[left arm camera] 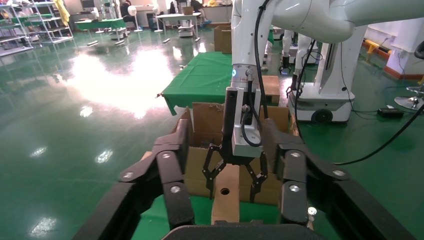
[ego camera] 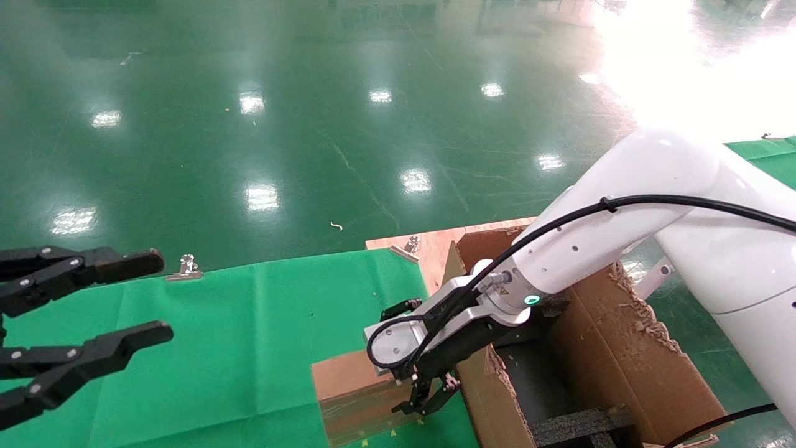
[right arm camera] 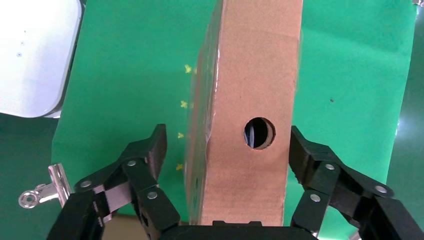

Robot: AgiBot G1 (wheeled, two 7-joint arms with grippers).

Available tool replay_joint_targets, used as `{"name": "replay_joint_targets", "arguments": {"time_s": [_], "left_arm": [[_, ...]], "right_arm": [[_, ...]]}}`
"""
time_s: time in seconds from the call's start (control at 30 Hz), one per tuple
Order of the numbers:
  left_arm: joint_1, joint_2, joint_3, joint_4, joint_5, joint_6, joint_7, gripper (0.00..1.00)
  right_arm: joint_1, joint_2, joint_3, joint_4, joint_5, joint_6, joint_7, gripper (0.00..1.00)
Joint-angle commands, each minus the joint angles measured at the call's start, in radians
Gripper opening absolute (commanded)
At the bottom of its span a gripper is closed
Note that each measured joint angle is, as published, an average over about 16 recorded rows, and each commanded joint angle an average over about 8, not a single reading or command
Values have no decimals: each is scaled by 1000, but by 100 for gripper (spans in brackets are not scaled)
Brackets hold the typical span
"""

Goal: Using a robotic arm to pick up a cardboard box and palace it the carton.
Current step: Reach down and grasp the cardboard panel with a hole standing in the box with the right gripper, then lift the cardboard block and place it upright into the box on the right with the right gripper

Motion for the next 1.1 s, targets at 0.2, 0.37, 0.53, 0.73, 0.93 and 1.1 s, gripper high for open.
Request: {"name": "replay_joint_targets", "arguments": {"time_s": [0.2,0.37,0.53,0.73,0.93,1.1], "left_arm": [[0,0,0,0,0,0,0,100],[0,0,0,0,0,0,0,100],[0,0,0,0,0,0,0,100],[0,0,0,0,0,0,0,100],[0,0,0,0,0,0,0,100],[0,0,0,0,0,0,0,100]], "right_arm": [[-1,0,2,1,1,-1,0,0],[-1,1,3,1,2,-1,0,0],[-2,1,3,2,2,-1,1,0],[3,0,4,-2,7,3,7,0],[50,-3,22,-42,47,-1,22,0],[135,2,42,-114,101,-13,20,0]]}}
